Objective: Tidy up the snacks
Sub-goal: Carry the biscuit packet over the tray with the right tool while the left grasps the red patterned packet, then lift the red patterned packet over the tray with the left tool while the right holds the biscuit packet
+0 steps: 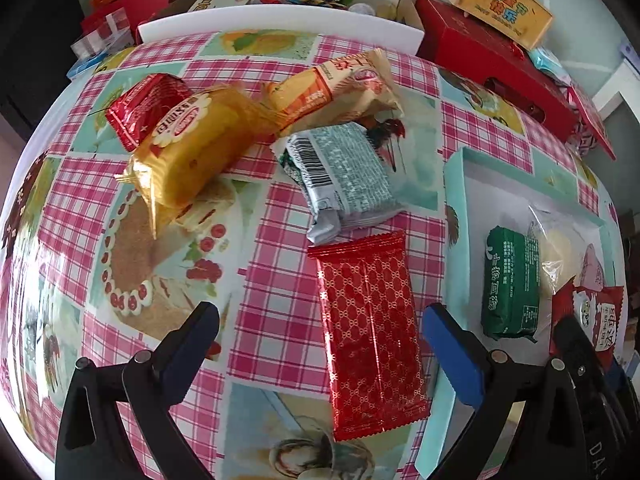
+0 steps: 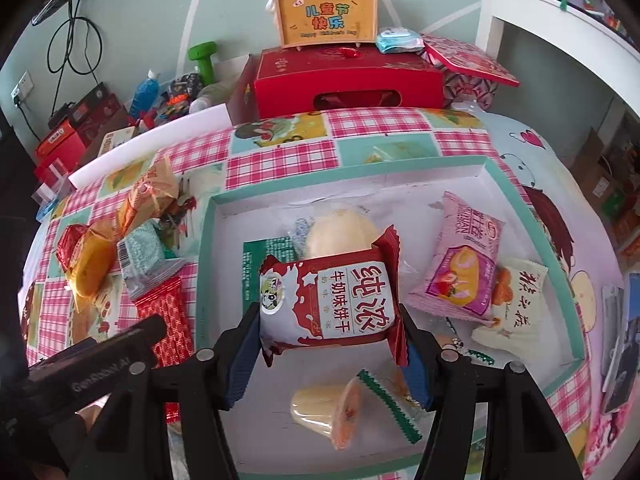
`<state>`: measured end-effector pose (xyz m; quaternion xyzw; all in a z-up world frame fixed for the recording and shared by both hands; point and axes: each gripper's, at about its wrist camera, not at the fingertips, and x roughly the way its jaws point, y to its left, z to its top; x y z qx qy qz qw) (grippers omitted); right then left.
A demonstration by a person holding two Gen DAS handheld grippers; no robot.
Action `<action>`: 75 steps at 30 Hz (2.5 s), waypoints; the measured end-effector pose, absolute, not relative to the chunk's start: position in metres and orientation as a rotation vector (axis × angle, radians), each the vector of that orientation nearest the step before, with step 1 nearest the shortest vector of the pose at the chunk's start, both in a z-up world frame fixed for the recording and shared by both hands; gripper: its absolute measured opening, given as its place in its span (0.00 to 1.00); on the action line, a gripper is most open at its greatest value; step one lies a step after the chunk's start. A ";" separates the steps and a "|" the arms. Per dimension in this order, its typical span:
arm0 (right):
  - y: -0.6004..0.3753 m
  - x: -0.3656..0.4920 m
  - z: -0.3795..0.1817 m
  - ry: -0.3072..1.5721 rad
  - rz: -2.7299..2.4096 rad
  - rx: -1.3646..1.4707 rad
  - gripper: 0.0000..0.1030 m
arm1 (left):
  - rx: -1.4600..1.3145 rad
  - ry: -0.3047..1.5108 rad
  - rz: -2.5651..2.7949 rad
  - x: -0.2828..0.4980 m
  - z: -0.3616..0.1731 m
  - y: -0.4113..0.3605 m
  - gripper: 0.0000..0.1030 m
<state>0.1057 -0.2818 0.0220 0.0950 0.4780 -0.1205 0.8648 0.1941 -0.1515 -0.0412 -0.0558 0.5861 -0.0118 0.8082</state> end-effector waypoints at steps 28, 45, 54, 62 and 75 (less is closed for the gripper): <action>-0.288 0.110 0.012 1.030 -0.252 0.224 0.64 | -0.032 1.301 0.016 0.172 -0.065 -0.120 0.94; -0.291 0.109 0.011 1.034 -0.258 0.239 0.63 | 0.000 1.231 -0.049 0.154 -0.034 -0.158 0.47; -0.294 0.108 0.013 1.029 -0.259 0.248 0.64 | -0.035 1.148 -0.058 0.148 0.007 -0.125 0.47; -0.297 0.107 0.013 1.029 -0.262 0.255 0.64 | -0.074 1.071 -0.153 0.137 0.034 -0.120 0.47; -0.350 0.089 0.013 1.018 -0.389 0.351 0.64 | 0.019 1.061 -0.359 0.119 0.036 -0.196 0.47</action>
